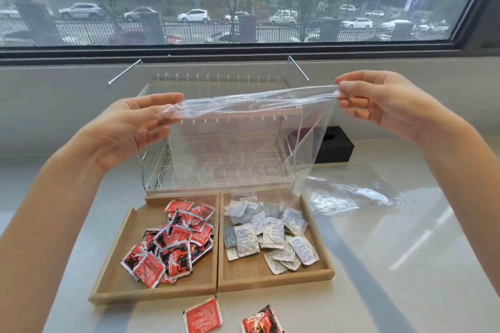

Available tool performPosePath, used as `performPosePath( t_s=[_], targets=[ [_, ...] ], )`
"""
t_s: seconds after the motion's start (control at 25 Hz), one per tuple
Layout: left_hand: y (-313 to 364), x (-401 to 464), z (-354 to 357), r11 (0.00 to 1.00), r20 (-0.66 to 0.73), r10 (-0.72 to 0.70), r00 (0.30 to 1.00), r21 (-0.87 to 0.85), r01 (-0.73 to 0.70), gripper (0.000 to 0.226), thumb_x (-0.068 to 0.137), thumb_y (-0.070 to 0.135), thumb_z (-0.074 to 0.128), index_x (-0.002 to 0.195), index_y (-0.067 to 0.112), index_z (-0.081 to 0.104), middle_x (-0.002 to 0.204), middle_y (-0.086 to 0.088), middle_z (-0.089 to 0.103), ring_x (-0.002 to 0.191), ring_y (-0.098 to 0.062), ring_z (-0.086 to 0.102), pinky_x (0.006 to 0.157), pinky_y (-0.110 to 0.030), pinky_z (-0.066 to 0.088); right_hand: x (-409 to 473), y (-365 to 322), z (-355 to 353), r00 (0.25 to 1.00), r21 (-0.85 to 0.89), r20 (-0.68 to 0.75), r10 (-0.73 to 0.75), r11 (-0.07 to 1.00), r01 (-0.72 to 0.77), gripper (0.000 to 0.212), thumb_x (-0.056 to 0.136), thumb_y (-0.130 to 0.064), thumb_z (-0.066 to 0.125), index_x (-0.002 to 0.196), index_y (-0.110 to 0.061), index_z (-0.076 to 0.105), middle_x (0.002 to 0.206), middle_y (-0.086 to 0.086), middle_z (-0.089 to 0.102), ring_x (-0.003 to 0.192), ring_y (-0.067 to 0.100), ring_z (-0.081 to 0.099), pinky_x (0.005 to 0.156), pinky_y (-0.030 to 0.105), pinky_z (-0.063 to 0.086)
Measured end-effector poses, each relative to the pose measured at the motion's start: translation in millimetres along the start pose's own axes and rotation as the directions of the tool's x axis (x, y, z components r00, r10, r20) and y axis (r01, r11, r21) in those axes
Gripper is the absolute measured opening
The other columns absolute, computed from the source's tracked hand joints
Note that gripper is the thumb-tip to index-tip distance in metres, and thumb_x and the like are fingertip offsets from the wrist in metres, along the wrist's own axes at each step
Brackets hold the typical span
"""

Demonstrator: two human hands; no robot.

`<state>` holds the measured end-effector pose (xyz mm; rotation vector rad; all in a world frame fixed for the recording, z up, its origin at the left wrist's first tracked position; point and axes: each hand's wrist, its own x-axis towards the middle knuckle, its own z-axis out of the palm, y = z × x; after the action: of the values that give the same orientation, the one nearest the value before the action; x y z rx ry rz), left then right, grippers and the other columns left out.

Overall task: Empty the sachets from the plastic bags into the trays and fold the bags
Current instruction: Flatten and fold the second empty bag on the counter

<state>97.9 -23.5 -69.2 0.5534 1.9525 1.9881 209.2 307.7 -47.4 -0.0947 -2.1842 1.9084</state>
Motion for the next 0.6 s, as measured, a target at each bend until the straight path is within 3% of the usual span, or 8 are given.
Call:
performPosePath(
  t_s=[0.16, 0.36, 0.48, 0.6],
  targets=[
    [-3.0, -5.3, -9.6, 0.992, -0.076, 0.122, 0.990, 0.033, -0.120, 0.026, 0.080, 0.008, 0.053, 0.093, 0.026, 0.068, 0.074, 0.018, 0.071, 0.064, 0.005, 0.064, 0.053, -0.009, 0.050, 2.3, 0.0, 8.5, 0.998, 0.032, 0.023, -0.067, 0.997, 0.066, 0.010, 0.080, -0.011, 0.062, 0.088, -0.016, 0.061, 0.061, -0.008, 0.071, 0.059, 0.002, 0.065, 0.055, 0.012, 0.051],
    [-13.2, -23.5, -22.2, 0.959, -0.064, 0.283, 0.957, 0.004, -0.283, 0.031, 0.079, 0.010, 0.056, 0.098, 0.030, 0.069, 0.083, 0.018, 0.070, 0.068, 0.005, 0.063, 0.059, -0.008, 0.049, -15.5, 7.7, 17.3, 0.982, 0.071, 0.026, -0.187, 0.980, 0.185, 0.040, 0.057, -0.027, 0.075, 0.094, -0.022, 0.061, 0.066, -0.006, 0.072, 0.062, 0.005, 0.067, 0.059, 0.013, 0.051],
    [-54.0, -38.3, -24.4, 0.987, -0.036, 0.158, 0.987, -0.029, -0.159, 0.038, 0.072, 0.011, 0.057, 0.106, 0.028, 0.066, 0.087, 0.015, 0.071, 0.068, 0.003, 0.064, 0.060, -0.008, 0.050, -32.4, 48.7, 25.2, 0.994, 0.037, 0.045, -0.104, 0.994, 0.102, 0.039, 0.060, -0.022, 0.072, 0.097, -0.026, 0.060, 0.066, -0.007, 0.071, 0.065, 0.004, 0.066, 0.060, 0.013, 0.051],
    [-106.8, -58.0, -18.4, 0.998, -0.049, -0.034, 0.998, -0.057, 0.031, 0.048, 0.068, 0.008, 0.058, 0.113, 0.022, 0.060, 0.092, 0.013, 0.073, 0.066, 0.001, 0.065, 0.056, -0.009, 0.051, -52.7, 106.2, 33.6, 0.995, 0.010, 0.065, 0.074, 0.997, -0.075, 0.043, 0.066, -0.011, 0.069, 0.106, -0.022, 0.056, 0.063, -0.007, 0.069, 0.063, 0.003, 0.064, 0.061, 0.014, 0.051]
  ],
)
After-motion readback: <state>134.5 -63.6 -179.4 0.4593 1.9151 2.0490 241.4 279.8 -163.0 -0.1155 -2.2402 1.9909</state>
